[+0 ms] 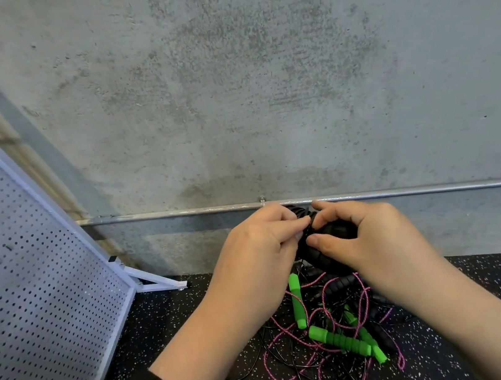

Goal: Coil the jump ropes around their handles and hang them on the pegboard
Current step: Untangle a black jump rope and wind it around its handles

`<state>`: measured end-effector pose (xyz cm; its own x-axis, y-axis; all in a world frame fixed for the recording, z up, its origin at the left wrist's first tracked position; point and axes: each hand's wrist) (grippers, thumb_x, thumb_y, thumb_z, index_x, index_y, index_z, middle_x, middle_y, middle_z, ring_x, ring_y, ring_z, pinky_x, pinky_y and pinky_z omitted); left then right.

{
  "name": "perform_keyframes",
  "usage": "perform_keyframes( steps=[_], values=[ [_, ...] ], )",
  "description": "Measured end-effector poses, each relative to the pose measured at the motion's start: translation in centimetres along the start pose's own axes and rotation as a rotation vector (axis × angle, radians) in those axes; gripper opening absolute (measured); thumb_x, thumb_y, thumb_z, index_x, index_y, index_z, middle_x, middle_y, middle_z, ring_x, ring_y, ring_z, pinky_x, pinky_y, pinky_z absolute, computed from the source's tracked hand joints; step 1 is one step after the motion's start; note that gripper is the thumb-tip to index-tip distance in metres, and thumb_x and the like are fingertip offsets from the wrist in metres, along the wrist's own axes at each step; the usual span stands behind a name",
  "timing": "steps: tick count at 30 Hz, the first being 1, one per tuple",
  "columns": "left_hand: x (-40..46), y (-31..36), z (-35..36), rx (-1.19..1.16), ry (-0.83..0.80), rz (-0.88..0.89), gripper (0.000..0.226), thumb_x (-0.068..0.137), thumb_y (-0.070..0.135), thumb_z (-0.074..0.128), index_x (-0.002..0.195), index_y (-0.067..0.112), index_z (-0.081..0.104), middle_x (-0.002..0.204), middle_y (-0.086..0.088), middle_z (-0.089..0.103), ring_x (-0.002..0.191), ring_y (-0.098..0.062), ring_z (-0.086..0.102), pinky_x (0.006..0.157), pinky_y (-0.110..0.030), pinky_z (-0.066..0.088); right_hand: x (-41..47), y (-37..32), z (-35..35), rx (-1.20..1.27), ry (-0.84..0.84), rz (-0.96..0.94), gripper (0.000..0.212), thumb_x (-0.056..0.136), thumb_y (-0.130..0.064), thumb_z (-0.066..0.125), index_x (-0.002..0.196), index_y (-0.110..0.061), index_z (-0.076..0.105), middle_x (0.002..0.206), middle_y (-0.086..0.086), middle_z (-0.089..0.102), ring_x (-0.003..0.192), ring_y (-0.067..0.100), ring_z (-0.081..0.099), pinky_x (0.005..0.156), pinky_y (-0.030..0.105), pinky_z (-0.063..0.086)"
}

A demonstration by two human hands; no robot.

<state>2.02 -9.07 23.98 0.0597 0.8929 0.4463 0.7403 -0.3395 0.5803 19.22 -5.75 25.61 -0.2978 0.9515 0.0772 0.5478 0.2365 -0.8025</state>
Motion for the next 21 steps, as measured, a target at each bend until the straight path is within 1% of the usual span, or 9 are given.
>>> perform_keyframes(
  steps=[2, 5, 9, 11, 13, 15, 16, 18, 21],
  values=[
    [-0.06, 0.13, 0.16, -0.003, -0.014, 0.003, 0.027, 0.095, 0.022, 0.055, 0.106, 0.022, 0.080, 0.090, 0.015, 0.060, 0.082, -0.006, 0.060, 0.073, -0.032, 0.049, -0.05, 0.00, 0.05, -0.024, 0.009, 0.015, 0.017, 0.081, -0.028, 0.082, 0.079, -0.039, 0.069, 0.131, -0.018, 0.066, 0.115, 0.005, 0.064, 0.093, 0.022, 0.046],
    [-0.10, 0.11, 0.47, -0.040, -0.042, -0.010, 0.028, 0.095, 0.022, 0.055, 0.108, 0.021, 0.079, 0.092, 0.014, 0.061, 0.085, -0.007, 0.060, 0.076, -0.032, 0.049, -0.03, 0.23, 0.23, -0.086, 0.017, 0.036, 0.016, 0.081, -0.029, 0.079, 0.080, -0.035, 0.065, 0.112, -0.005, 0.075, 0.099, 0.018, 0.071, 0.086, 0.038, 0.056],
    [-0.17, 0.24, 0.78, -0.035, -0.054, 0.002, 0.027, 0.095, 0.020, 0.056, 0.109, 0.020, 0.079, 0.092, 0.014, 0.062, 0.088, -0.007, 0.061, 0.076, -0.031, 0.048, -0.13, 0.14, 0.30, -0.091, 0.030, 0.034, 0.016, 0.082, -0.025, 0.076, 0.077, -0.033, 0.062, 0.106, -0.002, 0.075, 0.095, 0.020, 0.070, 0.082, 0.040, 0.055],
    [-0.05, 0.35, 0.73, -0.042, -0.055, -0.001, 0.027, 0.093, 0.022, 0.058, 0.110, 0.021, 0.079, 0.092, 0.014, 0.063, 0.090, -0.006, 0.061, 0.079, -0.029, 0.047, -0.15, 0.24, 0.33, -0.063, 0.033, 0.039, 0.015, 0.082, -0.024, 0.073, 0.075, -0.032, 0.062, 0.102, -0.004, 0.074, 0.088, 0.021, 0.071, 0.075, 0.043, 0.057],
    [0.16, 0.33, 0.70, -0.010, -0.054, 0.004, 0.033, 0.089, 0.033, 0.057, 0.114, 0.025, 0.078, 0.095, 0.015, 0.063, 0.095, -0.006, 0.060, 0.086, -0.033, 0.048, -0.08, 0.46, 0.46, 0.013, 0.032, 0.045, 0.014, 0.080, -0.024, 0.072, 0.076, -0.034, 0.062, 0.098, -0.004, 0.073, 0.076, 0.025, 0.072, 0.064, 0.049, 0.060],
    [0.36, 0.18, 0.72, 0.044, -0.048, 0.015, 0.042, 0.084, 0.038, 0.057, 0.122, 0.030, 0.073, 0.101, 0.017, 0.060, 0.101, -0.008, 0.058, 0.091, -0.042, 0.049, 0.03, 0.63, 0.56, 0.044, 0.022, 0.039, 0.014, 0.078, -0.024, 0.071, 0.079, -0.035, 0.061, 0.089, -0.002, 0.071, 0.067, 0.027, 0.071, 0.058, 0.051, 0.059],
    [0.40, 0.11, 0.74, 0.063, -0.064, 0.023, 0.045, 0.082, 0.038, 0.059, 0.126, 0.034, 0.070, 0.105, 0.018, 0.057, 0.105, -0.009, 0.057, 0.093, -0.045, 0.048, 0.05, 0.62, 0.56, 0.045, 0.010, 0.035, 0.014, 0.078, -0.023, 0.071, 0.079, -0.034, 0.061, 0.082, -0.001, 0.070, 0.064, 0.027, 0.071, 0.058, 0.051, 0.059],
    [0.39, 0.20, 0.61, 0.060, -0.111, 0.024, 0.052, 0.080, 0.035, 0.061, 0.131, 0.040, 0.065, 0.114, 0.019, 0.054, 0.113, -0.006, 0.053, 0.099, -0.045, 0.044, 0.10, 0.65, 0.49, 0.075, -0.001, 0.041, 0.014, 0.078, -0.020, 0.071, 0.077, -0.031, 0.062, 0.069, 0.000, 0.068, 0.061, 0.028, 0.070, 0.058, 0.051, 0.059],
    [0.27, 0.37, 0.25, 0.050, -0.119, 0.052, 0.050, 0.083, 0.038, 0.057, 0.132, 0.039, 0.064, 0.120, 0.019, 0.056, 0.119, -0.003, 0.051, 0.104, -0.043, 0.040, 0.05, 0.65, 0.27, 0.139, -0.009, 0.052, 0.008, 0.073, -0.022, 0.072, 0.074, -0.027, 0.066, 0.065, 0.000, 0.067, 0.066, 0.030, 0.069, 0.060, 0.052, 0.060]
  ],
)
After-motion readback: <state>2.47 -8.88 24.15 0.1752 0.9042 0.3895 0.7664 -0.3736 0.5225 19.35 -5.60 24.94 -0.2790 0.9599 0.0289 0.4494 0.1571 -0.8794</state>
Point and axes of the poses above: each hand's wrist, its own x-axis towards the middle knuckle, its own z-axis out of the palm, y = z × x
